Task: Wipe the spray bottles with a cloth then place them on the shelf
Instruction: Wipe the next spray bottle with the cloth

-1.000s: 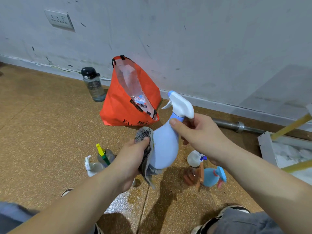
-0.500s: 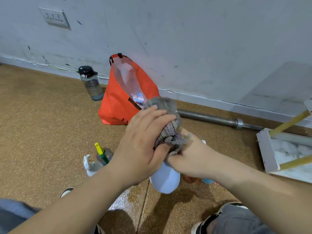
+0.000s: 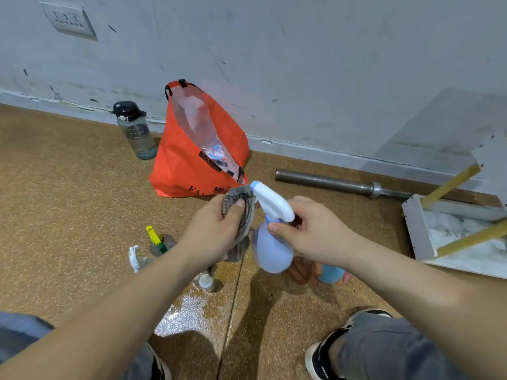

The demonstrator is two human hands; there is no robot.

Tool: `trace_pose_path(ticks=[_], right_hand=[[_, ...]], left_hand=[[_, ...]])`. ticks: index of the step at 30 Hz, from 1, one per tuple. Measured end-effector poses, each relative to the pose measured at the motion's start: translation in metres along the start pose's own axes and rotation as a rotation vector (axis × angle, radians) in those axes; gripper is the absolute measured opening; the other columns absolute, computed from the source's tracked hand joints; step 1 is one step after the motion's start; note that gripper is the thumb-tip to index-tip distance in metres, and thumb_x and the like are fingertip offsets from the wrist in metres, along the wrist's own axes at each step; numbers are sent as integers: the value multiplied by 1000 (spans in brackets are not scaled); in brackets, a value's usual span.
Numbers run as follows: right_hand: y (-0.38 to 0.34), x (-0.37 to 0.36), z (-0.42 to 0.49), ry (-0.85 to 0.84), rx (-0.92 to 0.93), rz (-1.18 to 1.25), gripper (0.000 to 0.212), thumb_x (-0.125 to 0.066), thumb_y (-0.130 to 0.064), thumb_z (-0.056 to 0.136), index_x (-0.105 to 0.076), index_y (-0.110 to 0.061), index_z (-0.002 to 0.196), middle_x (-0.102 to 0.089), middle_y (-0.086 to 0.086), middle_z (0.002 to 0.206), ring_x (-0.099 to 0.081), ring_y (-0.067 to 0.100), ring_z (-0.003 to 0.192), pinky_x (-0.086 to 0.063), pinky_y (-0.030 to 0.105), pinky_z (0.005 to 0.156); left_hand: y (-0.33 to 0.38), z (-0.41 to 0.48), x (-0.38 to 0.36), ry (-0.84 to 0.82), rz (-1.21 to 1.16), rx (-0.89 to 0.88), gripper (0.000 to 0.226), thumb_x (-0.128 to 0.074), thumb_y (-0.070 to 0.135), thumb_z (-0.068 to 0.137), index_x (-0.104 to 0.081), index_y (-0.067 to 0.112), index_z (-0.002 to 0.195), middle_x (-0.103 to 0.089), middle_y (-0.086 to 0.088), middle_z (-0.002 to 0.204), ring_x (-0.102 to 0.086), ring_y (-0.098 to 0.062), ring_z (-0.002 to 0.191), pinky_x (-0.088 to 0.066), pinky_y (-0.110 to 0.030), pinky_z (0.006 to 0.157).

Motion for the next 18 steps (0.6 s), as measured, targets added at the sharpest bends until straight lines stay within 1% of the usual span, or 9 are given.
trace_pose_path(ticks=[3, 6, 7, 10, 12, 14, 16, 17, 18], right_hand=[[22, 6, -15, 111, -104, 25, 17, -70, -33, 96, -59, -46, 93, -63, -4, 92, -53, 2, 82, -34, 16, 67], [41, 11, -31, 205, -190, 109, 22, -70, -28, 97, -61, -47, 91, -62, -8, 76, -53, 8, 69, -39, 25, 63], [49, 10, -36, 230, -226, 148, 22, -70, -26, 97, -61, -46, 91, -60, -8, 72, -52, 8, 65, -40, 25, 61], [79, -6, -46, 283, -348, 209, 8, -68, -27, 98, -66, -35, 101, -57, -10, 71, -49, 4, 62, -37, 20, 57], [99, -28, -52, 296, -427, 235, 5, -68, -26, 99, -66, -29, 96, -51, -9, 66, -46, 8, 60, -33, 22, 55], [118, -56, -60, 277, -497, 243, 12, -69, -24, 98, -62, -28, 89, -48, -9, 64, -44, 8, 59, -31, 19, 54], [131, -81, -65, 271, -549, 257, 18, -70, -23, 98, -60, -30, 84, -49, -7, 70, -50, 13, 64, -36, 18, 59], [136, -90, -62, 265, -560, 251, 22, -71, -23, 97, -59, -28, 80, -49, -5, 70, -54, 19, 69, -43, 23, 67], [139, -96, -56, 265, -569, 237, 26, -71, -24, 97, -58, -25, 75, -48, -4, 68, -56, 24, 75, -48, 31, 82]], left_hand=[[0, -5, -27, -125, 98, 5, 27, -48, 45, 107, -62, 22, 108, -69, 2, 97, -65, -22, 95, -48, -35, 79], [-11, -5, -46, -208, 137, 63, 31, -44, 44, 108, -59, 17, 114, -67, -2, 105, -64, -27, 98, -41, -31, 72], [-16, -5, -51, -229, 156, 81, 34, -44, 44, 108, -57, 15, 119, -67, -7, 112, -62, -29, 101, -41, -32, 74], [-28, -10, -66, -301, 205, 135, 43, -45, 42, 109, -52, 11, 137, -63, -13, 132, -58, -30, 105, -44, -34, 89], [-37, -10, -75, -343, 252, 161, 48, -47, 42, 108, -49, 8, 142, -63, -15, 132, -56, -28, 100, -48, -37, 95], [-44, -9, -86, -381, 273, 178, 50, -48, 41, 108, -48, 8, 145, -61, -16, 138, -59, -32, 112, -48, -39, 101], [-49, -8, -95, -406, 278, 191, 54, -48, 41, 107, -43, 10, 151, -57, -16, 146, -57, -34, 127, -47, -37, 106], [-51, -6, -99, -412, 283, 199, 56, -49, 41, 107, -40, 10, 154, -55, -16, 149, -56, -35, 129, -46, -36, 106], [-53, -4, -102, -417, 287, 207, 55, -49, 40, 107, -41, 9, 153, -56, -16, 147, -57, -34, 127, -46, -37, 105]])
Point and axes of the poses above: each hand's wrist, its own z-axis towards the middle knuckle, its own x-axis out of the back of the hand, y = z × x, the point moved 7 cm from there along z, towards the middle knuckle
